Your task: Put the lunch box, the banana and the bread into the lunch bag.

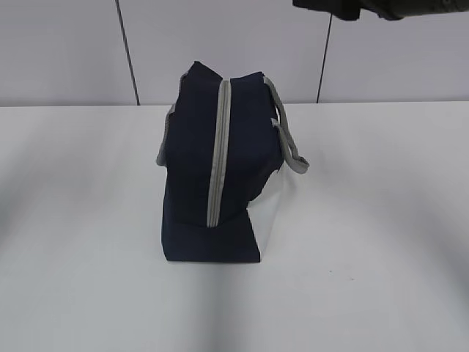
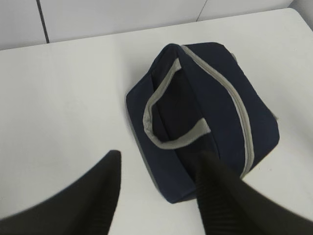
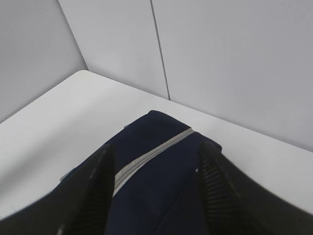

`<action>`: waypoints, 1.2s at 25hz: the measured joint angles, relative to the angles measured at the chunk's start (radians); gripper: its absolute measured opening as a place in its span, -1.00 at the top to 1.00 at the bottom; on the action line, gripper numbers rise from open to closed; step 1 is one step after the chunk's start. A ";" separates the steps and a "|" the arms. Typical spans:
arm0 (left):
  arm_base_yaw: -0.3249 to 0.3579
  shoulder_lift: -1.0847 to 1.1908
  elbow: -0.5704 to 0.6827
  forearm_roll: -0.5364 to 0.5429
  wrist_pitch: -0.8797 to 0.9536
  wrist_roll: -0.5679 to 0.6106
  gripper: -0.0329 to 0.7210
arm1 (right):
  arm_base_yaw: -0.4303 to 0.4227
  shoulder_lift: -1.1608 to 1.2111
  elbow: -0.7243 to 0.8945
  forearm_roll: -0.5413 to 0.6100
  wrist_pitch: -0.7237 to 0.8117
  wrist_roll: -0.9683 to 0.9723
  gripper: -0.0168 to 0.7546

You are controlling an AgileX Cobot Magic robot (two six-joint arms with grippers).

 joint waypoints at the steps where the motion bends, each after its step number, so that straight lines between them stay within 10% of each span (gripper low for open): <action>1: 0.000 -0.049 0.047 0.005 -0.004 -0.001 -0.05 | 0.022 -0.021 0.037 0.003 0.030 -0.013 -0.09; 20: 0.000 -0.876 0.706 0.155 -0.022 -0.051 -0.04 | 0.160 -0.186 0.183 0.022 0.177 -0.048 -0.09; 30: 0.000 -0.977 0.790 0.156 0.003 -0.057 -0.04 | 0.160 -0.228 0.267 0.024 0.276 -0.050 -0.07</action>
